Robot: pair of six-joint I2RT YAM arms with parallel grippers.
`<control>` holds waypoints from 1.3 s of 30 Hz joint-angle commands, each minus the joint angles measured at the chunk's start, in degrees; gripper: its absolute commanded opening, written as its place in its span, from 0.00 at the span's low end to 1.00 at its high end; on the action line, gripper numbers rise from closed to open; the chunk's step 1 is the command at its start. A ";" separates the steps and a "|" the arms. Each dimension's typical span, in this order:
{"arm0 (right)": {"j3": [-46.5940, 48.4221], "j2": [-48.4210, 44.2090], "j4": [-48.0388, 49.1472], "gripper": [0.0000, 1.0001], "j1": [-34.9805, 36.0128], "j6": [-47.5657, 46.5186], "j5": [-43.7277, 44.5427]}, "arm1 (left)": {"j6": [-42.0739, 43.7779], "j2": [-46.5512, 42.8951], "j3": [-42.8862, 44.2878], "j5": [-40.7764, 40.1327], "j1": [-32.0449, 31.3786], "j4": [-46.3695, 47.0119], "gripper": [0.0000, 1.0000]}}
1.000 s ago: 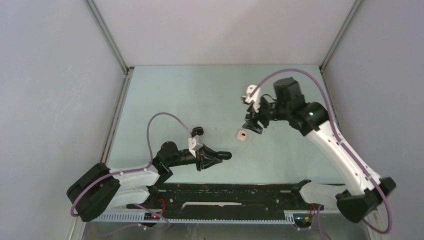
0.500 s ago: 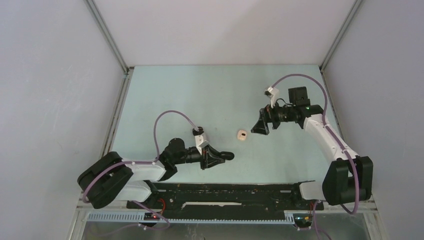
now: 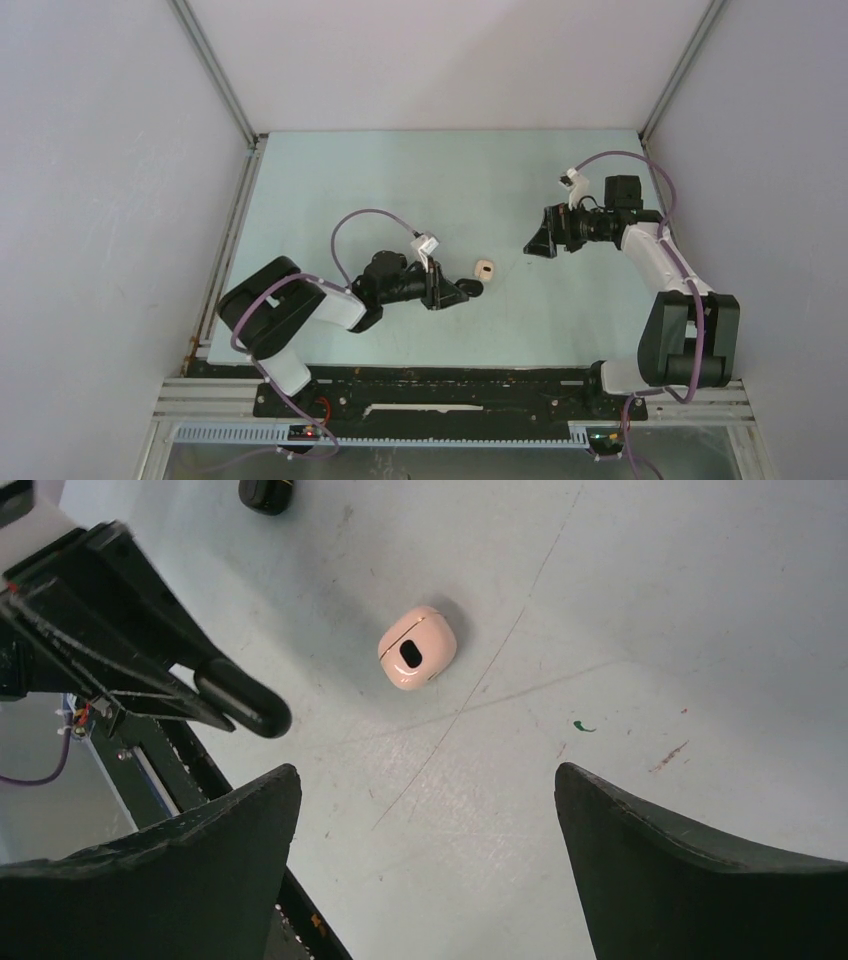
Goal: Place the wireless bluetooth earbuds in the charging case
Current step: Place the charging case at the center of the board.
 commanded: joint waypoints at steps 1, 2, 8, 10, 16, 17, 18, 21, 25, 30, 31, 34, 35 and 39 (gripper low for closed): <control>0.40 -2.72 0.57 1.00 -0.07 -1.99 -1.31 | -15.23 4.02 5.55 0.06 1.47 2.37 0.11; 0.40 -3.00 0.37 1.00 -0.07 -2.27 -1.22 | -17.27 5.20 6.61 0.36 1.81 2.31 0.11; 0.40 -5.02 -0.42 1.00 -0.12 -3.35 -1.54 | -27.81 11.89 11.36 3.11 2.62 1.89 0.11; 0.40 -5.34 -0.57 1.00 -0.14 -3.57 -1.88 | -29.78 13.15 12.20 4.81 2.51 1.97 0.11; 0.40 -5.61 -0.93 1.00 -0.07 -3.88 -3.13 | -32.68 14.99 12.52 7.86 2.43 1.61 0.11; 0.40 -5.67 -1.09 1.00 -0.07 -4.11 -3.47 | -32.87 15.24 12.39 7.68 2.46 0.86 0.12; 0.40 -5.73 -1.22 1.00 -0.07 -4.24 -3.76 | -32.89 15.43 12.39 7.43 2.46 0.04 0.12; 0.40 -6.17 -0.99 1.00 -0.07 -3.68 -2.96 | -32.79 16.47 12.91 7.37 2.46 -1.67 0.16; 0.40 -6.26 -1.05 1.00 -0.07 -3.66 -2.34 | -32.67 18.30 14.37 8.45 2.42 -5.24 0.19; 0.40 -5.65 -1.11 1.00 -0.12 -3.59 -2.52 | -30.21 18.13 15.43 8.55 2.44 -11.14 0.26; 0.35 -5.62 -1.16 1.00 -0.08 -3.69 -2.52 | -29.17 17.75 15.62 8.34 2.42 -13.23 0.27; 0.40 -5.66 -1.15 1.00 -0.08 -3.78 -2.52 | -24.85 16.12 16.76 7.04 2.43 -21.25 0.32; 0.40 -5.60 -1.22 1.00 -0.07 -3.91 -2.47 | -23.23 15.52 17.22 6.54 2.42 -24.15 0.33; 0.40 -5.66 -1.29 1.00 -0.16 -3.91 -2.38 | -15.79 12.45 20.72 3.82 2.43 -37.82 0.38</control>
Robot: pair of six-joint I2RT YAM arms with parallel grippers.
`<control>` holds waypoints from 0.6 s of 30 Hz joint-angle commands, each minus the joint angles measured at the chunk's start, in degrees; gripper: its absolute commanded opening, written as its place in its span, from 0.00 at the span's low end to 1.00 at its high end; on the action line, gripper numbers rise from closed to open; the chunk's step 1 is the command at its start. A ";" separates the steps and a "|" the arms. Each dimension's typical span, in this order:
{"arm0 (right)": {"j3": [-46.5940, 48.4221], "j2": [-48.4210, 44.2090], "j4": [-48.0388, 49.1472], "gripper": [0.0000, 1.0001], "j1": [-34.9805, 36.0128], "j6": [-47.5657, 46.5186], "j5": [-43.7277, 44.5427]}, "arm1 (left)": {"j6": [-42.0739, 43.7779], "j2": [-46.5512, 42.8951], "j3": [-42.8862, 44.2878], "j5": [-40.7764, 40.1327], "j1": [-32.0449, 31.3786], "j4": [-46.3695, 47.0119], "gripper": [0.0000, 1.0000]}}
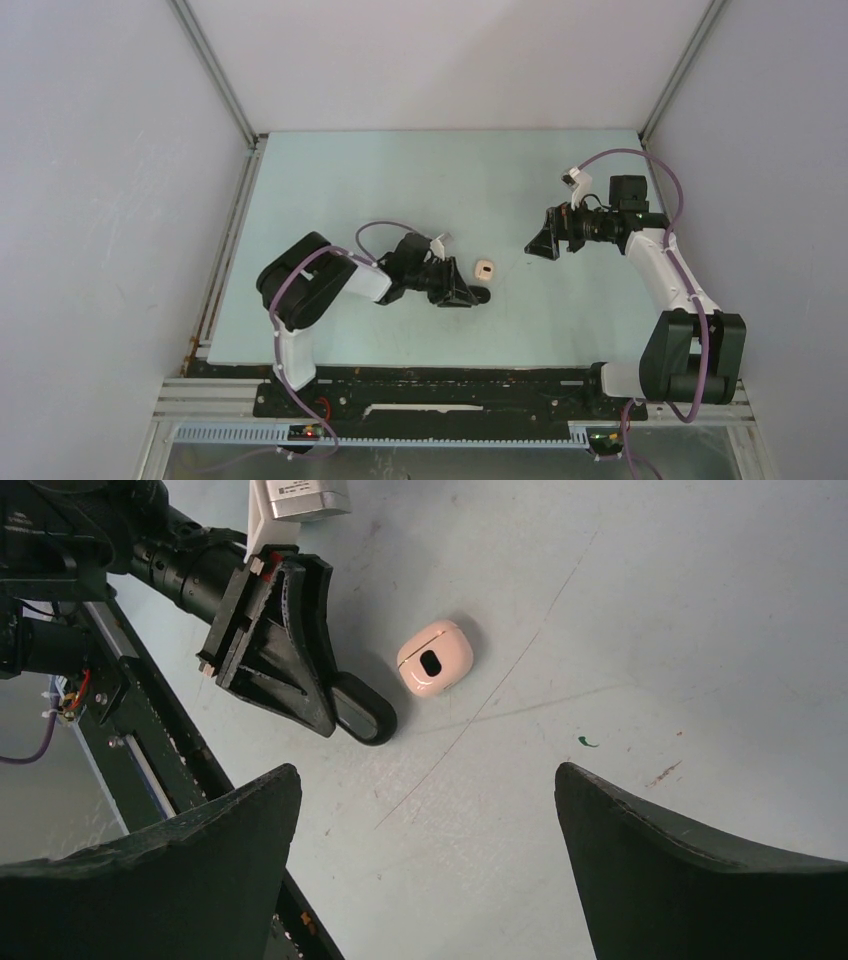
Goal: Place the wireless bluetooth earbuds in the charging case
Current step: Place the charging case at the center of the board.
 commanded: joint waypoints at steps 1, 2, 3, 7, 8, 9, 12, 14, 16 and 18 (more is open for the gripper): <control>0.40 -0.87 -0.23 1.00 -0.16 -0.73 -0.53 | 12.19 -4.86 4.58 -4.42 0.20 -21.33 0.39; 0.40 -0.88 -0.23 1.00 -0.16 -0.69 -0.53 | 14.60 -5.51 5.92 -5.35 0.21 -26.09 0.43; 0.40 -0.80 -0.27 1.00 -0.16 -0.69 -0.53 | 17.76 -6.06 7.03 -6.49 0.22 -30.36 0.46; 0.40 -0.93 -0.33 1.00 -0.16 -0.59 -0.69 | 22.80 -9.30 8.60 -11.25 0.39 -41.46 0.54; 0.40 -1.03 -0.32 1.00 -0.21 -0.60 -0.70 | 23.18 -10.31 8.52 -11.85 0.46 -42.48 0.57; 0.40 -1.09 -0.34 1.00 -0.24 -0.61 -0.70 | 23.46 -11.31 8.49 -12.27 0.55 -43.40 0.60; 0.40 -1.31 -0.39 1.00 -0.33 -0.68 -0.69 | 25.15 -15.71 8.98 -14.88 0.65 -48.33 0.63; 0.40 -1.38 -0.41 1.00 -0.50 -0.67 -0.59 | 27.30 -19.90 9.84 -19.59 0.73 -53.15 0.63; 0.40 -1.70 -0.33 1.00 -0.60 -0.47 -0.08 | 29.85 -24.46 10.99 -26.50 1.00 -58.56 0.63; 0.40 -3.28 0.81 1.00 -0.69 0.96 0.44 | 32.60 -29.51 12.76 -33.85 1.34 -64.22 0.63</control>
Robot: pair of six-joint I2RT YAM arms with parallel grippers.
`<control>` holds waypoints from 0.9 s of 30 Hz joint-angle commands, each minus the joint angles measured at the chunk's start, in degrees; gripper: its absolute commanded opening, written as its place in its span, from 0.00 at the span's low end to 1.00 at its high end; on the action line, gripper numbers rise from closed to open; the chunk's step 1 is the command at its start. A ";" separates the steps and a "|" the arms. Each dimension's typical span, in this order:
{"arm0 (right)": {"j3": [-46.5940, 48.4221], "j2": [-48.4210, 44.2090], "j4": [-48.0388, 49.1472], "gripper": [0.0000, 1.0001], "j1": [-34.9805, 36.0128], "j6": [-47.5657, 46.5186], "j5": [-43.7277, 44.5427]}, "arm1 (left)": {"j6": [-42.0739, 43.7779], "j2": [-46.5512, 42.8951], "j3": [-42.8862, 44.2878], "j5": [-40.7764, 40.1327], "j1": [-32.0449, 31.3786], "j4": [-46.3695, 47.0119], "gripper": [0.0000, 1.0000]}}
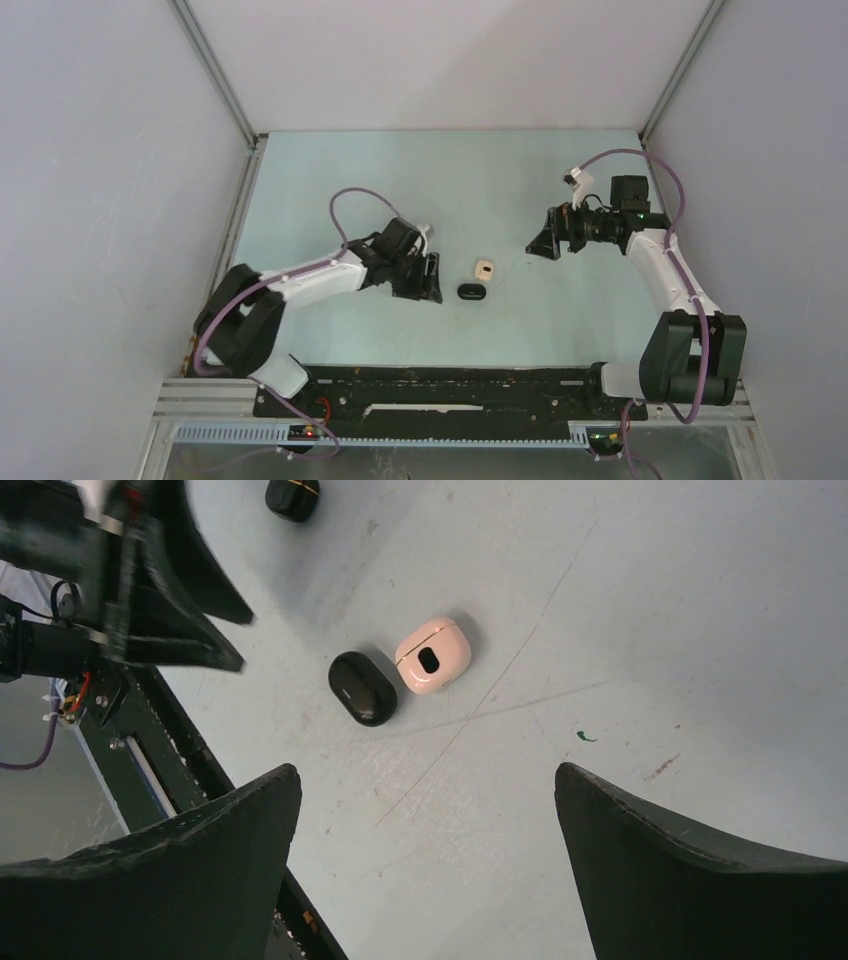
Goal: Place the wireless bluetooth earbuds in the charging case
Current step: Place the charging case at the center of the board, then reset both arms
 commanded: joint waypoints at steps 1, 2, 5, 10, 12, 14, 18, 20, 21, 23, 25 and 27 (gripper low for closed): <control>0.40 -4.53 2.79 1.00 -0.40 3.47 1.40 | 8.49 -11.98 5.68 -18.64 1.62 -16.03 0.63; 0.40 -5.52 4.03 1.00 -0.36 5.22 2.05 | 9.46 -13.64 6.74 -22.20 2.42 -18.45 0.64; -1.00 -9.08 6.85 1.00 0.38 7.14 3.45 | 11.69 -19.42 8.70 -26.06 5.93 -21.35 0.67; -5.16 -13.76 15.03 1.00 1.03 13.02 9.76 | 16.43 -30.95 7.62 -28.48 11.73 -13.83 0.99; -6.07 -14.47 16.93 1.00 1.50 14.58 11.51 | 19.15 -34.82 6.42 -32.66 11.96 -10.06 1.00; -6.44 -14.90 17.99 1.00 1.90 15.76 13.63 | 21.31 -37.72 5.81 -37.51 12.03 -7.82 1.00; -7.27 -15.40 19.73 1.00 2.14 16.92 14.31 | 21.37 -39.57 2.05 -47.73 12.04 -4.80 1.00; -7.78 -15.95 20.63 1.00 2.22 17.21 14.40 | 20.37 -38.34 0.53 -48.32 12.33 -5.73 1.00; -8.04 -16.34 21.09 1.00 2.23 17.31 14.44 | 19.54 -37.37 0.98 -47.99 12.40 -7.75 1.00; -8.46 -16.86 21.69 1.00 2.31 17.29 14.60 | 19.03 -35.62 2.89 -47.06 12.43 -11.53 1.00; -8.52 -17.10 21.86 1.00 2.24 17.43 15.02 | 18.95 -35.78 2.53 -46.84 12.47 -11.14 1.00; -8.50 -17.44 22.19 1.00 2.19 17.89 15.56 | 19.64 -36.49 1.07 -45.02 12.70 -9.31 1.00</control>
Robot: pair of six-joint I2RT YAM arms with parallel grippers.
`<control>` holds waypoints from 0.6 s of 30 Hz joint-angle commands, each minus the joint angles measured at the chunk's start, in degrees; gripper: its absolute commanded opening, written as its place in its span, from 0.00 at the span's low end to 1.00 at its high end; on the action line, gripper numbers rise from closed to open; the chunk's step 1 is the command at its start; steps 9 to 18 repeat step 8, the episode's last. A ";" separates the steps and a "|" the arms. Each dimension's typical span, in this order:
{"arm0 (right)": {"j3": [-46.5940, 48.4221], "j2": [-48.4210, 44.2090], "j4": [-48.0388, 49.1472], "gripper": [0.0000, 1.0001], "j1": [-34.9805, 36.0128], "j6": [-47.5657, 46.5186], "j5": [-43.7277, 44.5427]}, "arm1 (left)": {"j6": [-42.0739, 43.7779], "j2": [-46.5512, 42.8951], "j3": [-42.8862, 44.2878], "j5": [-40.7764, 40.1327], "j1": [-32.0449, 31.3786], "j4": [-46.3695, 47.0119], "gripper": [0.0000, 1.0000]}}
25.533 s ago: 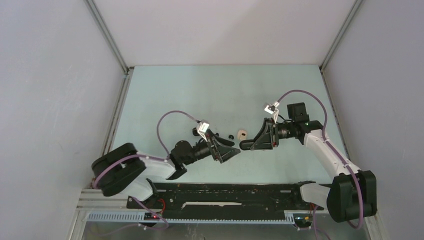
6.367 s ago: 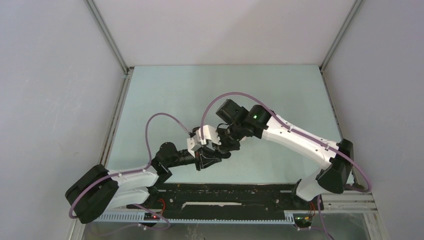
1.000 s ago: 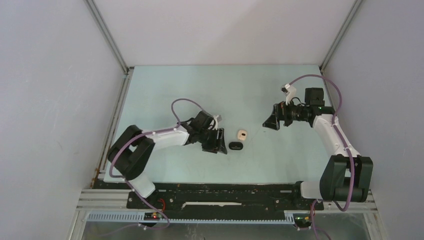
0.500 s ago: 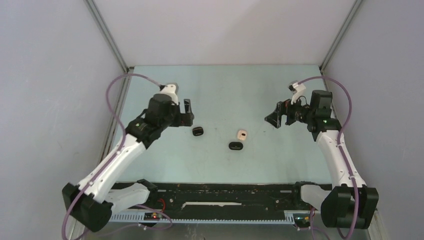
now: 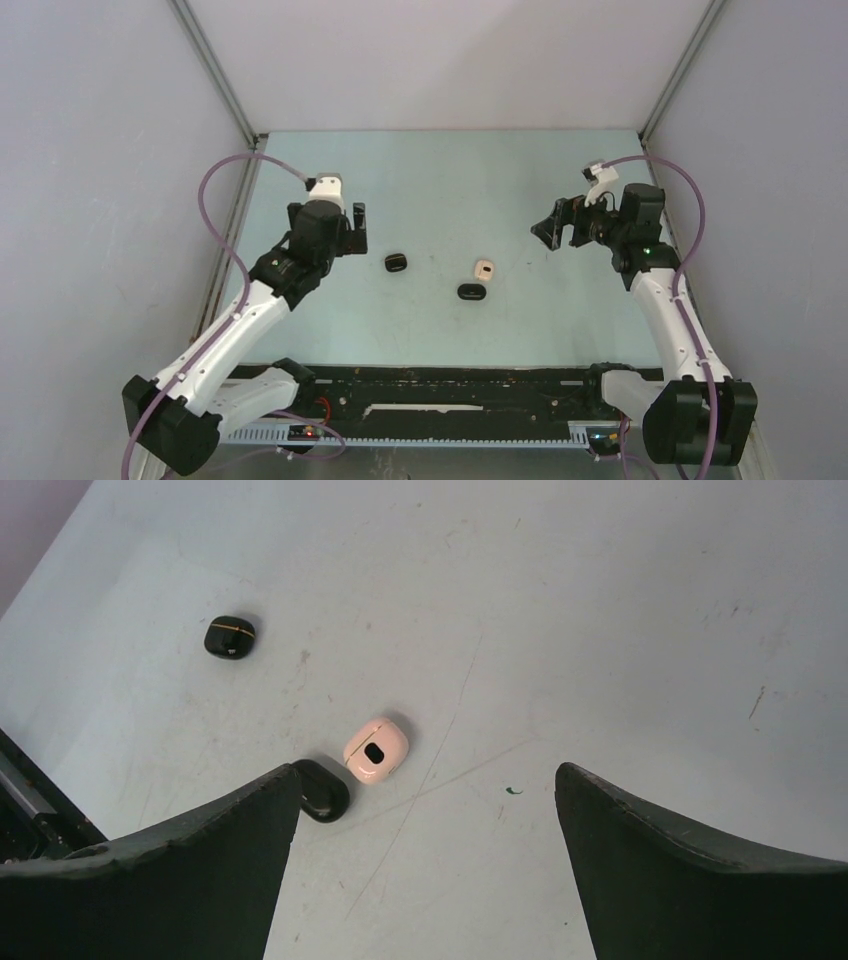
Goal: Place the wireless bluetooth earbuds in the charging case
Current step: Reset both arms
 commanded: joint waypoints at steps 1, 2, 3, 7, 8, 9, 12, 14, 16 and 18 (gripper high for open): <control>0.01 -2.13 3.93 1.00 0.38 1.70 1.68 | 0.70 -2.02 -0.89 -0.08 0.64 1.53 1.00; 0.04 -2.25 4.04 1.00 0.38 1.87 1.62 | 0.86 -2.32 -1.18 0.07 0.69 1.85 1.00; 0.04 -2.33 3.97 1.00 0.38 1.97 1.49 | 1.15 -2.47 -1.34 -0.07 0.70 1.92 1.00; 0.03 -2.71 3.63 1.00 0.66 0.86 0.14 | 2.66 -2.60 -2.02 -1.49 0.78 2.62 1.00; 0.04 -2.98 3.63 1.00 0.66 0.81 -0.03 | 2.76 -2.51 -2.02 -1.69 0.78 2.63 1.00; 0.04 -2.98 3.63 1.00 0.66 0.81 -0.03 | 2.76 -2.51 -2.02 -1.69 0.78 2.63 1.00; 0.04 -2.98 3.63 1.00 0.66 0.81 -0.03 | 2.76 -2.51 -2.02 -1.69 0.78 2.63 1.00; 0.04 -2.98 3.63 1.00 0.66 0.81 -0.03 | 2.76 -2.51 -2.02 -1.69 0.78 2.63 1.00; 0.04 -2.98 3.63 1.00 0.66 0.81 -0.03 | 2.76 -2.51 -2.02 -1.69 0.78 2.63 1.00; 0.04 -2.98 3.63 1.00 0.66 0.81 -0.03 | 2.76 -2.51 -2.02 -1.69 0.78 2.63 1.00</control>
